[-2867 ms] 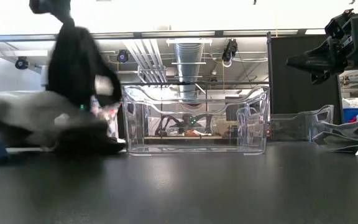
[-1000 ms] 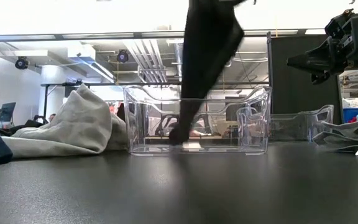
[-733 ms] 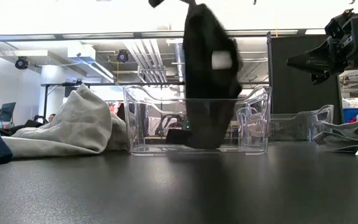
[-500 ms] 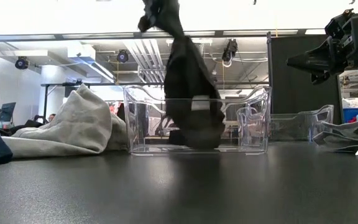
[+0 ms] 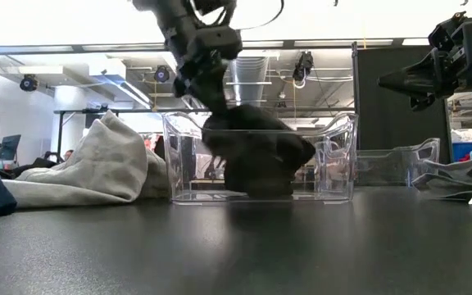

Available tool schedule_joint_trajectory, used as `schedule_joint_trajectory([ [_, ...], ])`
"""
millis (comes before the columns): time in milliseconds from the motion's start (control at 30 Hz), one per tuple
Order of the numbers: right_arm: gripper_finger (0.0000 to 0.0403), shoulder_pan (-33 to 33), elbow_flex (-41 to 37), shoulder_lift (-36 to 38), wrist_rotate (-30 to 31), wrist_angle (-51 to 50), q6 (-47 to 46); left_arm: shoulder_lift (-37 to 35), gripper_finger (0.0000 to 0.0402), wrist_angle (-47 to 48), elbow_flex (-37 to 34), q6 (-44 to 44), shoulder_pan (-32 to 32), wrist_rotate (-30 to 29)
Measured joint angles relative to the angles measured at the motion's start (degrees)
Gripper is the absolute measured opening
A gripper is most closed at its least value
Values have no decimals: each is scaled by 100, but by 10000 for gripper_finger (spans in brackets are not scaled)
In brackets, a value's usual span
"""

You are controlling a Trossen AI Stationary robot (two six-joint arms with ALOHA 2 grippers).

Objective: Sort towels by color in basket
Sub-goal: Put the bottom black towel into the bottom transparent bin

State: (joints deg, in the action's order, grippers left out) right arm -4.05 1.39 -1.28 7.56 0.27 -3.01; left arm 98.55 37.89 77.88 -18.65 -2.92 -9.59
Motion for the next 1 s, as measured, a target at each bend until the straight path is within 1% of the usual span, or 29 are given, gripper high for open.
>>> schedule_joint_trajectory([
  [100, 13, 0, 0, 0, 0, 0, 1, 96, 0, -19, -194, -72, 2, 256],
  [200, 13, 2, 0, 0, 0, 2, 0, 230, 0, 40, -348, -137, 2, 350],
  [300, 13, 2, 1, 0, 0, 2, 0, 380, 0, 324, -374, -139, 0, 565],
  [400, 13, 2, 1, 0, 0, 2, 0, 460, 0, 768, -257, -128, 2, 655],
  [567, 13, 2, 0, 0, 2, 2, 0, 475, 0, 1810, 101, 54, 2, 781],
  [700, 13, 2, 1, 0, 2, 2, 0, 480, 2, 1858, 260, 119, 2, 793],
  [833, 13, 2, 1, 0, 2, 2, 0, 503, 28, 2055, 551, 188, 2, 1081],
  [1000, 13, 2, 2, 0, 2, 2, 0, 504, 86, 2851, 1164, 379, 9, 1168],
])
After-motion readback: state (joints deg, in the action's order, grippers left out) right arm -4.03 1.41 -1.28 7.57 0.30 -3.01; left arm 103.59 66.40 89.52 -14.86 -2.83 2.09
